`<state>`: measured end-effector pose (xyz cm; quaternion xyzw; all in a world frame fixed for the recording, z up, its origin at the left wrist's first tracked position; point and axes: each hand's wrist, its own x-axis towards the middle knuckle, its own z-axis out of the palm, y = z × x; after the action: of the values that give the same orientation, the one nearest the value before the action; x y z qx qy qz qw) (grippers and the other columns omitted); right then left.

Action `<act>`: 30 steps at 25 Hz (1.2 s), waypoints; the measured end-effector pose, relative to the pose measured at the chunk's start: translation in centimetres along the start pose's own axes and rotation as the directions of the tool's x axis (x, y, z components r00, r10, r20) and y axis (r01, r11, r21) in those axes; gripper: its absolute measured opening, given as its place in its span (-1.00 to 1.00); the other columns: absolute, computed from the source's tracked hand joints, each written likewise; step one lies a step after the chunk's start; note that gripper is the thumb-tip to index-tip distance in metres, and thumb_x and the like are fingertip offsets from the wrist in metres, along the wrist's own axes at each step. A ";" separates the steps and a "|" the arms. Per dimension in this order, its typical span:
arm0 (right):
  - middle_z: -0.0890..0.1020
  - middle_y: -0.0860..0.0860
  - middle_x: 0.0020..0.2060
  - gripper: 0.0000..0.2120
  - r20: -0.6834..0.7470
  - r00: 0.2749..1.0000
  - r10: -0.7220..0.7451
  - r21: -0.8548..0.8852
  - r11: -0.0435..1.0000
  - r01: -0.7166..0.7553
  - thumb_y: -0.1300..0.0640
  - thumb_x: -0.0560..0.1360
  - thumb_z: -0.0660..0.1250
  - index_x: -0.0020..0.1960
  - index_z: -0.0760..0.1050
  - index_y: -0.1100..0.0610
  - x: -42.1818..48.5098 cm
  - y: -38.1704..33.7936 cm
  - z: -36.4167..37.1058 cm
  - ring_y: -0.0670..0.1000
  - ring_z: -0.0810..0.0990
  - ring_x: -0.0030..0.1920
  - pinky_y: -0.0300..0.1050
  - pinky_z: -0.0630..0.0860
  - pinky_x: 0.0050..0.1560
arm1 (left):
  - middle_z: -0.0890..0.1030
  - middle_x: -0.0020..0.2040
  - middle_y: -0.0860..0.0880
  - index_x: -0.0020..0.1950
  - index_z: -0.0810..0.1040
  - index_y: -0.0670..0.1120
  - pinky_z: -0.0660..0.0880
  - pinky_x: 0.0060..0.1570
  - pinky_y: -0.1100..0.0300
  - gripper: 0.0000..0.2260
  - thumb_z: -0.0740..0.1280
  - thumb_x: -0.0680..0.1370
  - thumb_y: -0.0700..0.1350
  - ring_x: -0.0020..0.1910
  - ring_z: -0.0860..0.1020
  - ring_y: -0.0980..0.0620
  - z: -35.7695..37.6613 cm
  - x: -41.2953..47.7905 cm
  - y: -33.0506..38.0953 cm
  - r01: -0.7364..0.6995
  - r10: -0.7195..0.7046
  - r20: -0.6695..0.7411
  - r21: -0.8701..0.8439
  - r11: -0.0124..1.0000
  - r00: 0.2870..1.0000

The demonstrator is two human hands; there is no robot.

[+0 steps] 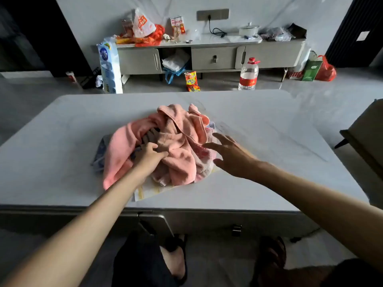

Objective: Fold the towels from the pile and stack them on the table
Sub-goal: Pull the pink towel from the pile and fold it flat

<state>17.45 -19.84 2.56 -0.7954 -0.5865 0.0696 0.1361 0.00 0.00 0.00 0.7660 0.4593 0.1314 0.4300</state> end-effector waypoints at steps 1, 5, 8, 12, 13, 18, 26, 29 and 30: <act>0.09 0.13 0.56 -0.51 -0.005 1.000 -0.012 -0.025 1.000 0.012 0.12 0.55 0.28 0.45 0.36 -0.11 2.2 0.5 1.3 0.16 0.10 0.54 0.12 0.23 0.46 | 0.60 0.06 -0.11 0.21 0.46 -0.05 0.54 0.10 -0.10 -0.39 0.40 0.26 0.22 0.07 0.59 -0.18 0.5 1.6 -0.8 0.038 -0.038 -0.023 0.000 0.999 0.999; 0.15 0.11 0.54 -0.66 -0.037 0.998 -0.047 -0.070 0.997 0.044 0.02 0.58 0.21 0.34 0.49 -0.14 9.7 1.9 5.6 0.17 0.05 0.54 0.15 0.03 0.52 | 0.65 -0.07 -0.06 -0.01 0.57 -0.05 0.51 -0.08 0.05 -0.54 0.43 0.29 0.26 -0.03 0.61 -0.11 2.3 6.0 -2.3 0.086 -0.087 -0.008 -0.078 0.993 0.996; 0.37 -0.02 0.42 -0.56 -0.096 0.991 0.094 0.059 0.994 -0.089 -0.18 0.53 -0.01 0.34 0.42 -0.21 12.3 2.4 6.6 0.13 0.32 0.42 0.05 0.22 0.39 | 0.66 -0.18 -0.01 -0.05 0.62 -0.09 0.42 -0.21 0.16 -0.80 0.47 0.45 0.00 -0.12 0.60 -0.02 2.5 7.0 -2.1 0.031 -0.047 -0.085 -0.182 0.983 0.995; 0.59 -0.01 0.16 -0.56 -0.338 0.909 0.246 0.367 0.923 -0.113 0.19 0.49 0.23 0.30 0.52 -0.13 12.4 2.4 4.3 0.05 0.57 0.05 -0.20 0.38 -0.09 | 0.64 -0.08 -0.01 0.01 0.53 -0.02 0.48 -0.04 0.06 -0.78 0.42 0.43 0.03 -0.08 0.59 -0.03 2.0 6.1 -0.1 -0.052 0.007 -0.212 -0.210 0.976 0.977; 0.59 0.00 0.15 -0.60 -0.377 0.869 0.321 0.502 0.859 -0.100 0.25 0.47 0.28 0.24 0.56 -0.06 11.7 2.2 2.9 0.05 0.60 0.00 -0.20 0.45 -0.10 | 0.64 -0.08 -0.04 -0.04 0.49 -0.02 0.48 0.01 -0.01 -0.79 0.39 0.42 0.03 -0.06 0.59 -0.06 1.6 5.7 0.6 -0.100 0.044 -0.225 -0.244 0.964 0.973; 0.50 -0.06 0.23 -0.56 -0.522 0.689 0.503 0.777 0.614 0.140 0.20 0.42 0.35 0.30 0.51 0.02 6.3 -0.8 -7.2 0.05 0.55 0.20 0.02 0.57 0.17 | 0.55 -0.12 -0.06 -0.06 0.39 -0.13 0.41 -0.05 0.12 -0.89 0.30 0.50 -0.27 -0.10 0.50 0.01 -1.1 0.8 6.3 -0.342 0.236 -0.305 -0.363 0.867 0.923; 0.44 -0.12 0.28 -0.34 -0.799 0.463 0.384 0.553 0.773 0.311 0.46 0.38 0.13 0.40 0.42 0.03 -6.2 -2.7 -16.2 -0.30 0.38 0.29 -0.33 0.33 0.33 | 0.59 -0.17 -0.01 -0.06 0.46 -0.05 0.46 -0.09 0.00 -0.88 0.35 0.45 -0.10 -0.15 0.55 -0.01 -2.6 -7.8 12.6 -0.433 0.319 -0.308 -0.450 0.781 0.896; 0.46 -0.07 0.30 -0.31 -0.769 0.455 0.448 0.592 0.768 0.244 0.50 0.33 0.09 0.37 0.46 0.06 -8.4 -0.2 -15.6 -0.44 0.37 0.23 -0.44 0.29 0.30 | 0.54 -0.24 0.05 -0.14 0.42 -0.03 0.46 -0.08 -0.07 -0.89 0.34 0.43 -0.13 -0.20 0.50 -0.02 0.1 -8.4 12.1 -0.495 0.431 -0.302 -0.178 0.851 0.850; 0.47 -0.05 0.30 -0.31 -0.766 0.451 0.459 0.598 0.766 0.236 0.52 0.32 0.09 0.36 0.47 0.08 -8.7 0.4 -15.2 -0.43 0.38 0.23 -0.44 0.28 0.31 | 0.53 -0.26 0.07 -0.16 0.41 -0.01 0.48 -0.12 -0.05 -0.89 0.34 0.43 -0.15 -0.22 0.50 -0.02 0.8 -8.7 11.7 -0.539 0.480 -0.311 -0.138 0.831 0.820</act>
<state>19.30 -30.27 16.47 -0.6555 -0.3087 -0.1525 0.6722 2.64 -9.96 10.37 0.7845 0.2718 0.3925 0.3958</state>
